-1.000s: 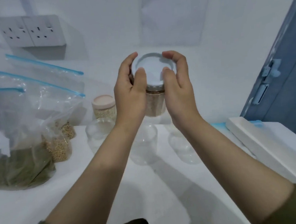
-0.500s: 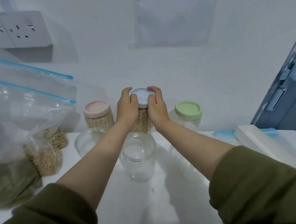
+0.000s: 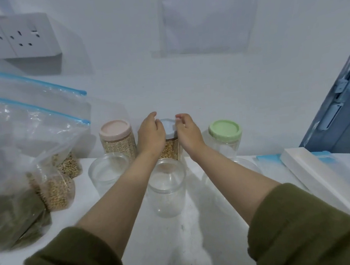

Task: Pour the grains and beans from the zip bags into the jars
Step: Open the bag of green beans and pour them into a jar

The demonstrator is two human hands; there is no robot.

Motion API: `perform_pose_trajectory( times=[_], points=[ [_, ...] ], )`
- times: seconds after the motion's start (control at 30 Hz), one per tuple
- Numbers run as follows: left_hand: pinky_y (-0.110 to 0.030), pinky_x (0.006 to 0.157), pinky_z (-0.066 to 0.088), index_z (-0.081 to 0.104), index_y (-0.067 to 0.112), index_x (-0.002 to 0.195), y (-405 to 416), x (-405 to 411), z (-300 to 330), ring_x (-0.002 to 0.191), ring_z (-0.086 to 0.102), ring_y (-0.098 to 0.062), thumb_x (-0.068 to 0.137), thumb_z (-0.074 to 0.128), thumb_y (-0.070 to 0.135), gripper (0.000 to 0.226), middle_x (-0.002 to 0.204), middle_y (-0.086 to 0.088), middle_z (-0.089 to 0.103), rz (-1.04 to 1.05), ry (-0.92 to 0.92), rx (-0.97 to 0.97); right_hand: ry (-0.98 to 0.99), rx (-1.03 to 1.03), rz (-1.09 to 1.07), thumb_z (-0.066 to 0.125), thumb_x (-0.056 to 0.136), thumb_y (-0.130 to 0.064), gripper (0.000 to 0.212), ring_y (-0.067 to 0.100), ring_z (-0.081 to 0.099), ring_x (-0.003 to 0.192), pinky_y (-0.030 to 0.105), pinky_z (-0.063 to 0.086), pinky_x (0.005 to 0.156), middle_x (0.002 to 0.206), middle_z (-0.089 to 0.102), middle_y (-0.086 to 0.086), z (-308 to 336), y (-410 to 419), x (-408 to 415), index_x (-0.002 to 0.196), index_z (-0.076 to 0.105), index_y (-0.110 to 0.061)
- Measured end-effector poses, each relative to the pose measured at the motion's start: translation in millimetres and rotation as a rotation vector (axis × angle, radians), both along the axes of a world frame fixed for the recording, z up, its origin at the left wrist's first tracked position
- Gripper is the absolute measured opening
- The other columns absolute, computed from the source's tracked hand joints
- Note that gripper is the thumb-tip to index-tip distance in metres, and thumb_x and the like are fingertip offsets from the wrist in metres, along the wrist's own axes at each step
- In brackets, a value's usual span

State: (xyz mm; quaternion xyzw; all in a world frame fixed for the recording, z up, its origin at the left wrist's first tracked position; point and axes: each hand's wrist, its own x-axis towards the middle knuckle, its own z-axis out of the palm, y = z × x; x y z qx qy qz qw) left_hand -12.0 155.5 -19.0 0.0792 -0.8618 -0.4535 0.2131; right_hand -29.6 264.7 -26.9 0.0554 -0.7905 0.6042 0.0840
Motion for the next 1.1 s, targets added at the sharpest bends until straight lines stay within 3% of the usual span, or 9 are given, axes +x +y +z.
perform_pose_trajectory(
  times=[0.1,0.23,0.37,0.5,0.57,0.67,0.83,0.93,1.1],
  points=[
    [-0.043,0.12,0.022,0.049,0.012,0.141,25,17,8,0.14,0.038,-0.022,0.099,0.039,0.009,0.043,0.145,-0.006,0.05,-0.049,0.17,-0.052,0.331,-0.09,-0.178,0.042,0.101,-0.009,0.026,0.014,0.052,0.111,0.023,0.04,0.093,0.122,0.056,0.005,2,11,20,0.123,0.055,-0.007],
    [-0.02,0.109,0.025,0.045,0.012,0.145,70,23,17,0.138,0.04,-0.015,0.102,0.039,0.012,0.043,0.149,-0.003,0.047,-0.266,0.151,0.051,0.488,-0.016,-0.352,0.043,0.092,-0.011,0.035,0.019,0.051,0.114,0.027,0.04,0.097,0.123,0.054,0.001,14,40,33,0.125,0.053,-0.007],
    [-0.03,0.107,0.033,0.041,0.015,0.147,98,8,10,0.137,0.042,-0.02,0.105,0.037,0.023,0.043,0.15,-0.005,0.046,-0.327,0.03,-0.034,0.27,0.224,-0.539,0.049,0.09,-0.01,0.043,0.025,0.041,0.127,0.034,0.032,0.102,0.139,0.05,0.003,28,79,35,0.133,0.051,-0.016],
    [-0.035,0.105,0.036,0.032,0.018,0.152,115,-3,-8,0.135,0.044,-0.03,0.107,0.033,0.033,0.048,0.149,-0.015,0.043,-0.389,-0.188,-0.02,-0.194,0.527,-0.444,0.046,0.098,-0.03,0.051,0.037,0.032,0.137,0.044,0.027,0.113,0.158,0.024,0.013,18,103,36,0.148,0.036,-0.023],
    [-0.034,0.104,0.036,0.027,0.022,0.154,118,-2,-15,0.133,0.046,-0.032,0.107,0.03,0.038,0.05,0.148,-0.017,0.046,-0.421,-0.232,0.056,-0.316,0.468,-0.337,0.039,0.101,-0.037,0.053,0.037,0.043,0.127,0.043,0.033,0.108,0.153,0.032,0.016,10,110,38,0.151,0.028,-0.025],
    [-0.03,0.103,0.034,0.024,0.024,0.155,117,3,-17,0.136,0.044,-0.029,0.107,0.03,0.041,0.051,0.15,-0.013,0.044,-0.435,-0.227,0.147,-0.246,0.221,-0.211,0.038,0.104,-0.031,0.051,0.028,0.05,0.109,0.031,0.038,0.089,0.141,0.047,0.015,7,116,43,0.153,0.026,-0.022],
    [-0.019,0.103,0.031,0.027,0.027,0.153,108,21,2,0.137,0.041,-0.013,0.104,0.041,0.044,0.054,0.152,-0.003,0.043,-0.516,0.005,0.227,0.085,0.127,-0.204,0.05,0.102,-0.032,0.051,0.019,0.051,0.123,0.025,0.039,0.094,0.141,0.048,0.001,17,124,61,0.15,0.032,-0.027],
    [-0.035,0.111,0.04,0.031,0.04,0.148,99,41,23,0.131,0.048,-0.013,0.094,0.046,0.063,0.06,0.147,0.005,0.046,-0.528,0.19,0.237,0.302,0.031,-0.191,0.059,0.099,-0.038,0.057,0.01,0.046,0.131,0.026,0.041,0.105,0.147,0.042,-0.012,32,126,85,0.148,0.032,-0.032],
    [-0.035,0.11,0.042,0.033,0.042,0.146,86,103,42,0.128,0.048,-0.005,0.094,0.045,0.064,0.058,0.141,0.01,0.046,-0.502,0.33,0.229,0.333,-0.061,-0.248,0.062,0.086,-0.059,0.073,0.001,0.048,0.124,0.018,0.041,0.099,0.136,0.044,-0.021,54,111,150,0.148,0.03,-0.038]
  ],
)
